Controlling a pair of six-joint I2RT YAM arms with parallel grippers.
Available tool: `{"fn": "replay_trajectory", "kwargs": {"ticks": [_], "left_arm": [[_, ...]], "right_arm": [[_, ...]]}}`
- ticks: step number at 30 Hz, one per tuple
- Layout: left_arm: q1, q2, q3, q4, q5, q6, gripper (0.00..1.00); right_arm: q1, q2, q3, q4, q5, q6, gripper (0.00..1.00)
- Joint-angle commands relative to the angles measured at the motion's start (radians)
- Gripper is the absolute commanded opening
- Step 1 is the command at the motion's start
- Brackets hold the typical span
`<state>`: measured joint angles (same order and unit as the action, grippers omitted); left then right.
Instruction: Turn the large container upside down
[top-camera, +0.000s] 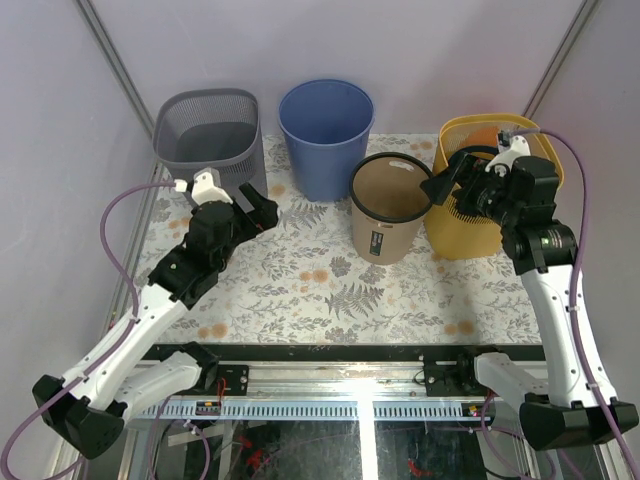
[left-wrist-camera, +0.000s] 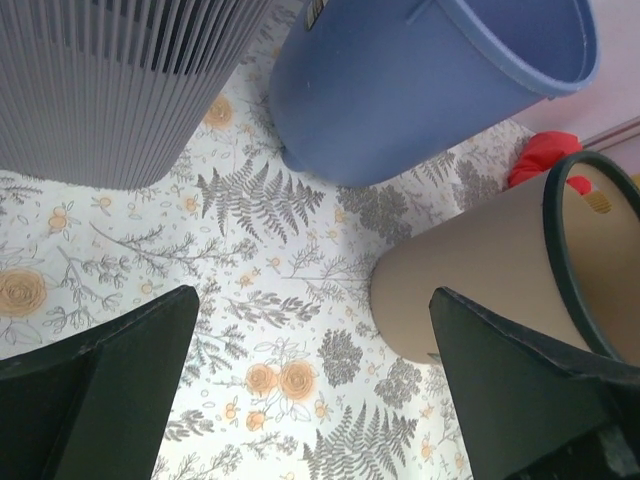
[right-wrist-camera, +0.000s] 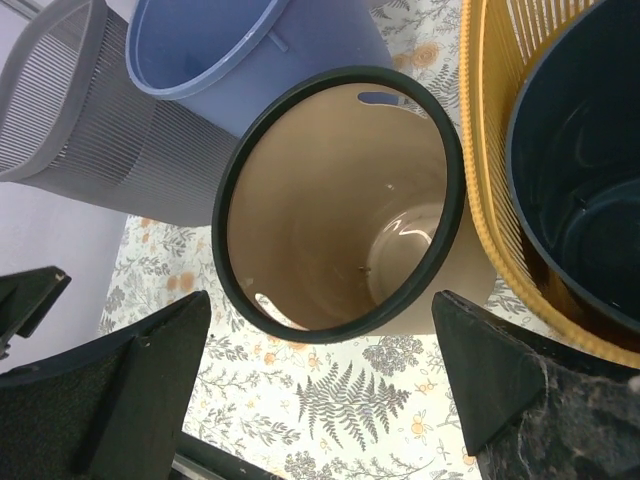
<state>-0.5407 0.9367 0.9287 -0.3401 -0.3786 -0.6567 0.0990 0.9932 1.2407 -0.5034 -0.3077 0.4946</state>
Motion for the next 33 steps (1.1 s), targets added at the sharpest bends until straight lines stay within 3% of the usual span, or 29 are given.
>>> {"fn": "replay_trajectory", "kwargs": {"ticks": [1,22,33], "left_arm": [[-0.024,-0.048,-0.045,-0.043,0.019,-0.009,1.00],[-0.055,-0.142,-0.114,-0.135,0.002,-0.024,1.00],[-0.055,-0.194,-0.122,-0.224,-0.020,-0.017,1.00]], "right_arm": [[0.029,0.062,0.099,0.027,-0.023,-0.037,1.00],[0.426,0.484,0.447,-0.175,0.224,-0.169,0.92],[0.514,0.636,0.500,-0.248,0.351,-0.212,0.84]]}}
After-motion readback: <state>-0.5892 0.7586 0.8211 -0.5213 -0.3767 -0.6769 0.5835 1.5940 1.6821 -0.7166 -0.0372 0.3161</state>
